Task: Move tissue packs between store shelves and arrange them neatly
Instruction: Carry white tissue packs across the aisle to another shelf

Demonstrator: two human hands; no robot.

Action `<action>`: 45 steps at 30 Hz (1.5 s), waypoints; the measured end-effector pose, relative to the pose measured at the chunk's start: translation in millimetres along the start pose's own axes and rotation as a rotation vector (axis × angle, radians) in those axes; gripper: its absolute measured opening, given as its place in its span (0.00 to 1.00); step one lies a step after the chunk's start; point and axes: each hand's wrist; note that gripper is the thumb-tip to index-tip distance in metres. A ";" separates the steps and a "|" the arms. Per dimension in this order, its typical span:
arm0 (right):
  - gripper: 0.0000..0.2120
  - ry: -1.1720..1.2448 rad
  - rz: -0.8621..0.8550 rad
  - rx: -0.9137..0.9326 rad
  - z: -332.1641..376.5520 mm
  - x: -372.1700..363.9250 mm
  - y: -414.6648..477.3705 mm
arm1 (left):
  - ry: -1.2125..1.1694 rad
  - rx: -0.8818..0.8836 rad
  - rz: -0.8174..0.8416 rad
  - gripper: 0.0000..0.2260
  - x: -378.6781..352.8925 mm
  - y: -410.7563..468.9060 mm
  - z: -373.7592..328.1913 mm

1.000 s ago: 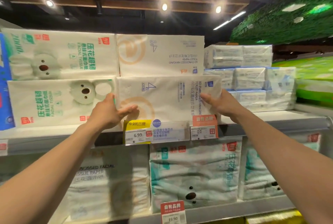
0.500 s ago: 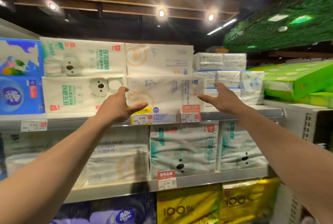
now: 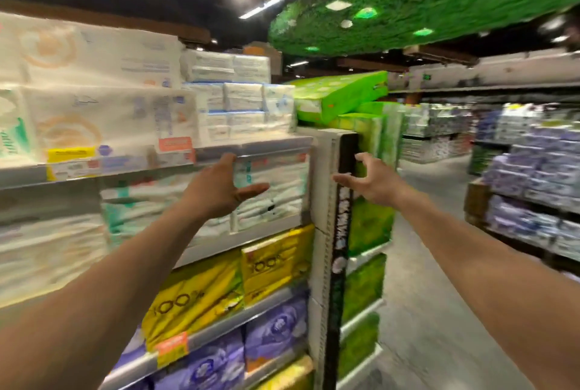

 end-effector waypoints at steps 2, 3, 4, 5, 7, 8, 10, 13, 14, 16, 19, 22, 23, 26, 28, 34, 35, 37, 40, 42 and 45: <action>0.49 -0.035 -0.035 -0.057 -54.4 35.4 -16.5 | -0.032 -0.076 0.016 0.47 -41.2 11.7 -55.7; 0.51 -0.043 -0.048 -0.080 -82.0 53.6 -25.6 | -0.056 -0.117 0.026 0.47 -65.6 18.4 -82.7; 0.52 -0.059 -0.060 -0.108 -110.2 71.6 -33.8 | -0.082 -0.149 0.044 0.46 -90.0 24.0 -110.6; 0.51 -0.080 -0.065 -0.136 -139.7 89.7 -41.6 | -0.104 -0.176 0.068 0.46 -115.9 30.1 -138.7; 0.48 -0.146 -0.087 -0.209 -197.0 128.6 -55.8 | -0.129 -0.210 0.132 0.48 -165.9 40.6 -199.4; 0.47 -0.176 -0.102 -0.246 -224.7 147.6 -61.8 | -0.135 -0.236 0.164 0.49 -188.4 44.3 -230.3; 0.48 -0.226 -0.120 -0.322 -275.3 184.5 -74.5 | -0.155 -0.300 0.217 0.51 -230.7 51.1 -291.0; 0.45 -0.265 -0.154 -0.400 -340.8 233.9 -93.6 | -0.194 -0.374 0.299 0.53 -285.7 59.3 -377.3; 0.44 -0.277 -0.167 -0.423 -362.5 248.4 -100.4 | -0.199 -0.394 0.329 0.53 -303.0 61.2 -404.9; 0.42 -0.302 -0.179 -0.482 -403.4 273.7 -114.1 | -0.198 -0.443 0.382 0.52 -339.2 63.6 -457.0; 0.43 -0.287 -0.197 -0.582 -466.2 303.8 -131.4 | -0.240 -0.543 0.434 0.47 -396.4 64.2 -528.6; 0.44 -0.296 -0.227 -0.668 -530.8 329.9 -144.8 | -0.295 -0.633 0.486 0.38 -454.5 70.0 -594.9; 0.43 -0.306 -0.236 -0.700 -552.2 339.2 -147.4 | -0.298 -0.659 0.499 0.38 -473.4 74.6 -617.4; 0.43 -0.329 -0.273 -0.804 -618.8 370.7 -152.6 | -0.324 -0.755 0.535 0.39 -533.4 94.7 -687.3; 0.44 -0.339 -0.312 -0.862 -662.7 394.5 -156.5 | -0.362 -0.817 0.569 0.42 -570.5 108.2 -737.3; 0.44 -0.354 -0.436 -1.077 -777.9 473.6 -186.3 | -0.392 -0.998 0.700 0.44 -657.7 126.4 -904.7; 0.44 -0.362 -0.454 -1.110 -796.1 485.0 -195.0 | -0.392 -1.030 0.718 0.46 -670.6 123.7 -932.1; 0.44 -0.358 -0.469 -1.173 -833.5 506.7 -214.7 | -0.400 -1.094 0.758 0.50 -699.2 114.5 -985.4; 0.45 -0.329 -0.519 -1.255 -894.9 540.2 -246.5 | -0.407 -1.189 0.805 0.47 -750.8 91.6 -1067.0; 0.45 -0.323 -0.543 -1.293 -941.1 565.9 -268.9 | -0.404 -1.242 0.836 0.47 -785.9 71.9 -1122.0; 0.45 -0.312 -0.559 -1.336 -1015.4 610.7 -300.9 | -0.410 -1.301 0.860 0.47 -836.1 42.1 -1205.0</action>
Point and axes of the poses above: each hand's wrist, its own y-axis towards the middle knuckle, its own x-axis out of the back of the hand, z = x × y, and after that the axes turned 1 degree about -y, right-handed
